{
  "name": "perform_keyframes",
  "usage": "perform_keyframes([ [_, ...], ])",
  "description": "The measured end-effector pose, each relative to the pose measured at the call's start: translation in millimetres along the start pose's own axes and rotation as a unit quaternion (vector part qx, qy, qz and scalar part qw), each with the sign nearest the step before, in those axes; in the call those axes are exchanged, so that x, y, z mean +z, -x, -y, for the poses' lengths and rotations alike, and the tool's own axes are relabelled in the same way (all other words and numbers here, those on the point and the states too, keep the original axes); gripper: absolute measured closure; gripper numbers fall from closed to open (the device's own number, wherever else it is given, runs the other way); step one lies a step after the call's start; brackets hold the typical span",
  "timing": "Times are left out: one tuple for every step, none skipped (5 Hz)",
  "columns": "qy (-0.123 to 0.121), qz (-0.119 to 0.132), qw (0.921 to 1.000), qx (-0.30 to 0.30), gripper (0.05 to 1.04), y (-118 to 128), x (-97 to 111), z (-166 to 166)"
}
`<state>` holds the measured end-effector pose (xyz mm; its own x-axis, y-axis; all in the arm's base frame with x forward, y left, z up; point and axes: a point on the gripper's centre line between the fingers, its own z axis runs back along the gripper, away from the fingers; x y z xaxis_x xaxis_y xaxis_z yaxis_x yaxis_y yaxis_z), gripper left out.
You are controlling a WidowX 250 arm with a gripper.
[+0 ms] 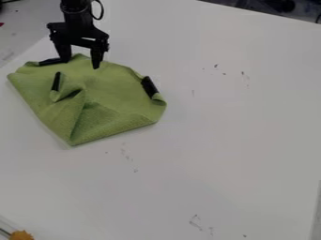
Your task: Unfolds the cloth from right to left
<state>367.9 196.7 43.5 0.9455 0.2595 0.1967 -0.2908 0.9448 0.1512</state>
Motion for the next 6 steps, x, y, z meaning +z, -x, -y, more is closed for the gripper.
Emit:
perform_keyframes([
  [-0.006,-0.004,0.9997,0.023,0.083,5.7,-3.0,-19.8],
  [-0.012,-0.004,0.9994,0.031,0.083,7.8,-4.1,-29.7],
  [-0.012,-0.007,0.9988,0.046,0.083,16.9,-11.0,-39.6],
  [-0.009,-0.008,0.9983,0.056,0.084,20.9,-14.1,-43.6],
  [-0.008,-0.005,0.9984,0.056,0.137,20.2,-14.0,-45.0],
  [-0.005,-0.004,0.9985,0.055,0.421,20.4,-14.2,-45.8],
])
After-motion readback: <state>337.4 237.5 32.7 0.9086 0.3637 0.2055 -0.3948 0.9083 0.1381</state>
